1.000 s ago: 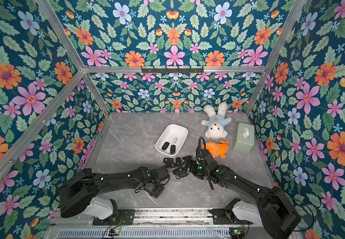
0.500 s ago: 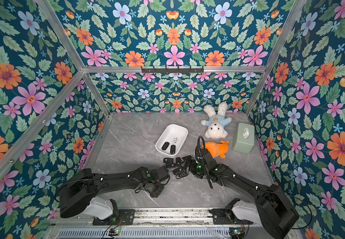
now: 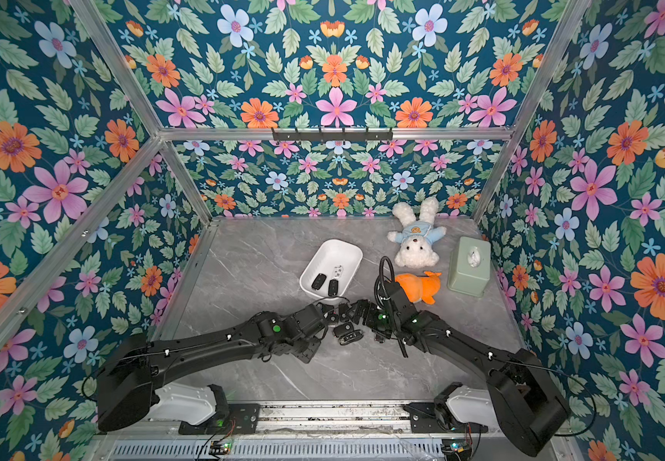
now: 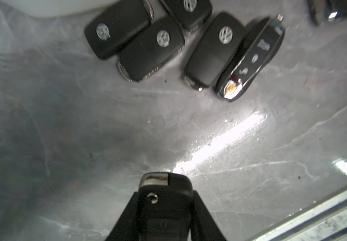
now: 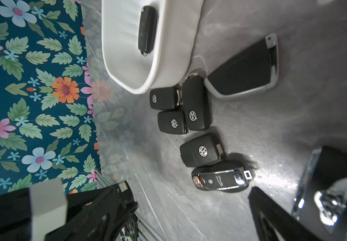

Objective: Place the car key into the storage box
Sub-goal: Pick up the car key from the center of the board, then place the car key in the storage box.

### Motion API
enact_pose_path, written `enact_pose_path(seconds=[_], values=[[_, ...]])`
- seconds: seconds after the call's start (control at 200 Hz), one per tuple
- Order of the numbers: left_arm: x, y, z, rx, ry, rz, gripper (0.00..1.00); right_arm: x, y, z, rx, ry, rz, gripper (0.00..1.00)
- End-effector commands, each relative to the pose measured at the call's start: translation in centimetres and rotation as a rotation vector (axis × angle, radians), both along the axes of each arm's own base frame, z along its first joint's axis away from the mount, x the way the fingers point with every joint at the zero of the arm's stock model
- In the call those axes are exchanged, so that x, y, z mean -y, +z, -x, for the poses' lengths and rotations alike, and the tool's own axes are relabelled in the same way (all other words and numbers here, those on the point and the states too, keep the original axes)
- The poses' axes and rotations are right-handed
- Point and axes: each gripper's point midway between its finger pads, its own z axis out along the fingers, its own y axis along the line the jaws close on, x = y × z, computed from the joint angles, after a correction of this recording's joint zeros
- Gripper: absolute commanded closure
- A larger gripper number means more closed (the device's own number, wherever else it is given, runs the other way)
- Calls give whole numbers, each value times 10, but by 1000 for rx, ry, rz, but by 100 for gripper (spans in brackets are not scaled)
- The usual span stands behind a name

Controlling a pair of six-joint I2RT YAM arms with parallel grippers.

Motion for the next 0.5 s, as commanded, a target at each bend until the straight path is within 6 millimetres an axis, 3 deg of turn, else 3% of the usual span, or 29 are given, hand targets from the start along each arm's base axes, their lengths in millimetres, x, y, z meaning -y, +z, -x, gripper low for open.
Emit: enact_pose_path(seconds=[0.0,0.17,0.495], values=[[1,21,-25,90,5,-7,71,5,5,-12,40,5,17,1],[13,57,-66,161,58,101,72,13,11,-25,66,1,32,1],[39,125,-175,308,162,316,72,19,15,-30,115,-23,36,1]])
